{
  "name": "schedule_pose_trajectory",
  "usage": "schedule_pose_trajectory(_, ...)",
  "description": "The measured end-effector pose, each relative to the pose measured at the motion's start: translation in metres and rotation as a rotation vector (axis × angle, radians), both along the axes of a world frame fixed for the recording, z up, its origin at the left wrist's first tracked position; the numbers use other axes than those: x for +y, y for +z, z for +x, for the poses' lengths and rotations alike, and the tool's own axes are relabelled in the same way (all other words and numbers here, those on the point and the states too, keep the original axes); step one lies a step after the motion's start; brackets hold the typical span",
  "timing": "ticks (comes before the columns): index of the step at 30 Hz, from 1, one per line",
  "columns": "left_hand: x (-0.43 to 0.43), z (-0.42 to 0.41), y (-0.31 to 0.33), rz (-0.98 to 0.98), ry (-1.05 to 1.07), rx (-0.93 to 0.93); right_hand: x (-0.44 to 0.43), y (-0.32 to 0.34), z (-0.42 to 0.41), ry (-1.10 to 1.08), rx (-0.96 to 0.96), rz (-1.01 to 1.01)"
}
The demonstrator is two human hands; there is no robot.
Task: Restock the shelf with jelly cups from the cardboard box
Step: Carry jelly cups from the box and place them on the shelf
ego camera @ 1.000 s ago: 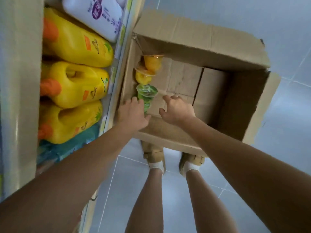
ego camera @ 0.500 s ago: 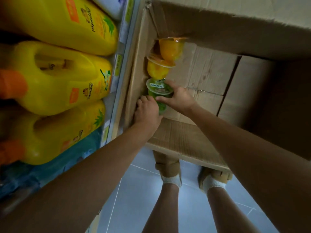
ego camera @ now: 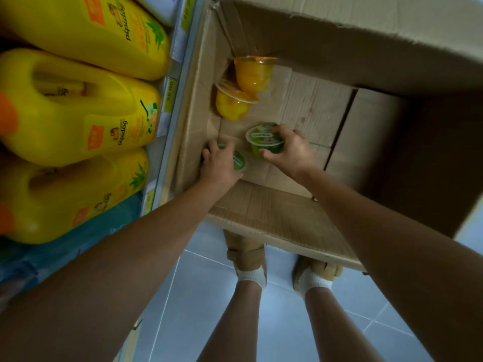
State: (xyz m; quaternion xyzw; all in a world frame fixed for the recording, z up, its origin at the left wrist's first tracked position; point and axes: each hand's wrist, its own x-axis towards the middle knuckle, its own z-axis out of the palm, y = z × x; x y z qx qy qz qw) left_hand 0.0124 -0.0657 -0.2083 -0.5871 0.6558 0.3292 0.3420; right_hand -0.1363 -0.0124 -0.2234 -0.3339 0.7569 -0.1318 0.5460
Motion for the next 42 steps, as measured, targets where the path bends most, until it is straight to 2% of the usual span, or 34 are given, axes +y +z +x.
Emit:
schedule_pose_trajectory(4,-0.002,-0.001,0.000,0.015,0.023,0.000,0.022,0.005,-0.025,-0.008,-0.012,0.059)
schedule_pose_trajectory(8,0.009,-0.010,0.015,0.032,0.153,0.092,0.040,0.022,-0.039,-0.048,-0.010,0.103)
schedule_pose_trajectory(13,0.019,-0.027,0.062,0.055,0.318,0.268,0.064,0.072,-0.052,-0.042,-0.007,0.131)
schedule_pose_trajectory(16,0.015,-0.036,0.102,0.159,0.354,0.298,0.080,0.117,-0.061,-0.050,-0.020,0.143)
schedule_pose_trajectory(19,0.016,-0.044,0.152,0.229,0.370,0.297,0.091,0.166,-0.072,-0.090,-0.028,0.125)
schedule_pose_trajectory(23,0.027,-0.059,0.231,0.194,0.423,0.369,0.098,0.243,-0.085,-0.137,-0.014,0.091)
schedule_pose_trajectory(31,0.033,-0.082,0.396,0.169,0.287,0.437,0.110,0.416,-0.090,-0.328,0.017,-0.025)
schedule_pose_trajectory(42,0.063,-0.068,0.587,0.275,0.178,0.705,0.193,0.619,-0.023,-0.916,0.057,-0.205)
